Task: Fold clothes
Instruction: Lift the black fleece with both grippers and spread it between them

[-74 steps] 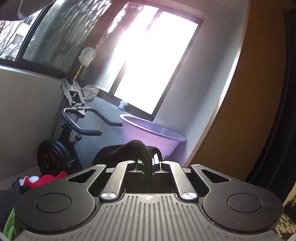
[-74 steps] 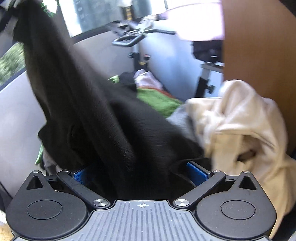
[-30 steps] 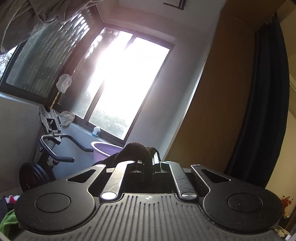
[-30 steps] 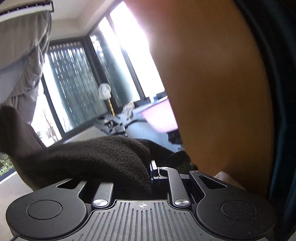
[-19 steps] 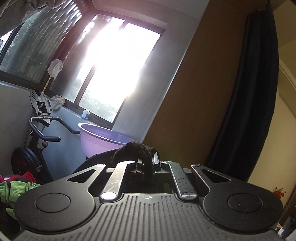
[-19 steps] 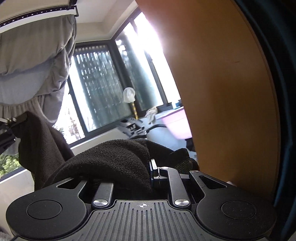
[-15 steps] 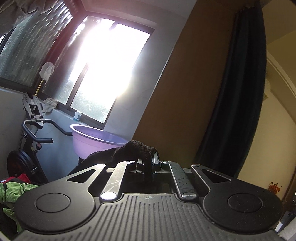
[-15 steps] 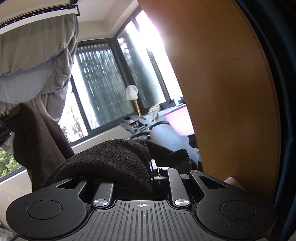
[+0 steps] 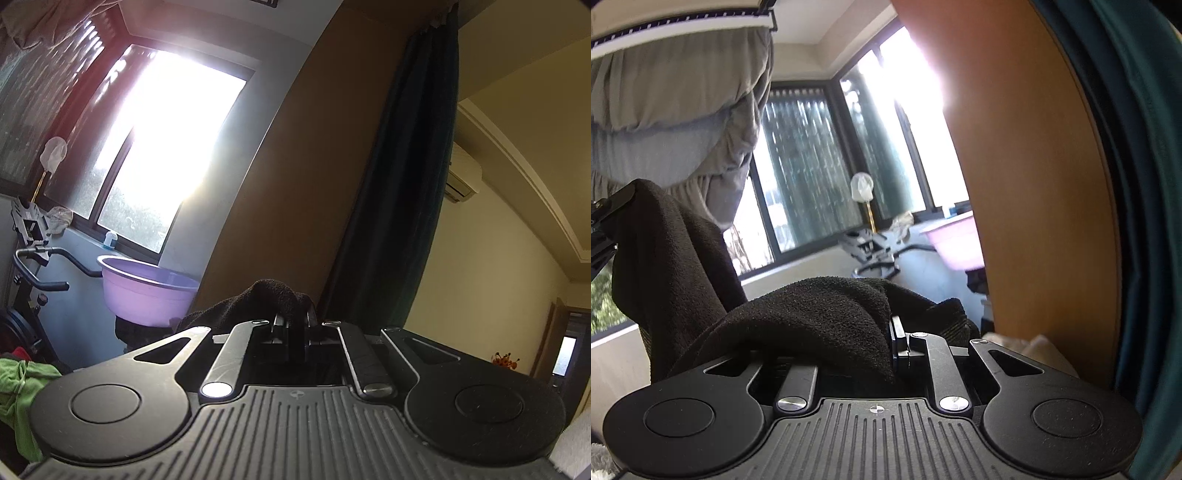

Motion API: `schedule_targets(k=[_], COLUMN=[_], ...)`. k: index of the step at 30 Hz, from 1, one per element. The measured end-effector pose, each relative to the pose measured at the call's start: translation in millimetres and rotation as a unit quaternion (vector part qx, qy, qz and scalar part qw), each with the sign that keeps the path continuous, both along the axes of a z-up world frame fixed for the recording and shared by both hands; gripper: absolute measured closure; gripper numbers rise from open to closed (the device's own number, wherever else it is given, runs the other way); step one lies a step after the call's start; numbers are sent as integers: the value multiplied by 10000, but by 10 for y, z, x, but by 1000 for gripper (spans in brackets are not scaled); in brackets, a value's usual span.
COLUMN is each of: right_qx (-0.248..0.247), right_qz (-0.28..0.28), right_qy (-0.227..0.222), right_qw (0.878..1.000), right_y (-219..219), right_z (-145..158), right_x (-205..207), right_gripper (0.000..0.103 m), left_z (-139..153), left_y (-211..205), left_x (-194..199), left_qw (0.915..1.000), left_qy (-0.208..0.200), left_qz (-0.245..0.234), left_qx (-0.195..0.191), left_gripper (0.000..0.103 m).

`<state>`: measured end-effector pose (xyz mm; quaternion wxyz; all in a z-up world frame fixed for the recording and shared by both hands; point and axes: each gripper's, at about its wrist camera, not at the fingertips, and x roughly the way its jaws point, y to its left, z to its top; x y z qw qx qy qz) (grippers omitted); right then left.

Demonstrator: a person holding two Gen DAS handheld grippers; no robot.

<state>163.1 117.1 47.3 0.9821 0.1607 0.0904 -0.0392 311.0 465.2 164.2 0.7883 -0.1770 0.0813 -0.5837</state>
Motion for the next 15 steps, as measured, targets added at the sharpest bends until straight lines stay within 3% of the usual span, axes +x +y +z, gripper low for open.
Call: schedule_targets(k=[7, 12, 15], right_qx=[-103, -102, -59], right_qz=[-50, -228, -385], right_qy=[631, 688, 742], right_qw=[9979, 9973, 9965], right_y=[543, 776, 799], right_z=[-145, -122, -137], right_x=[-534, -891, -1001], right_gripper=[89, 89, 89], left_z=[-363, -609, -697], left_y=[262, 269, 208], left_x=[-377, -469, -482], left_qw=[9988, 9937, 9912], left_qy=[386, 959, 1103], left_qz=[-262, -357, -353], left_qx=[133, 452, 645], left_gripper=[96, 96, 96])
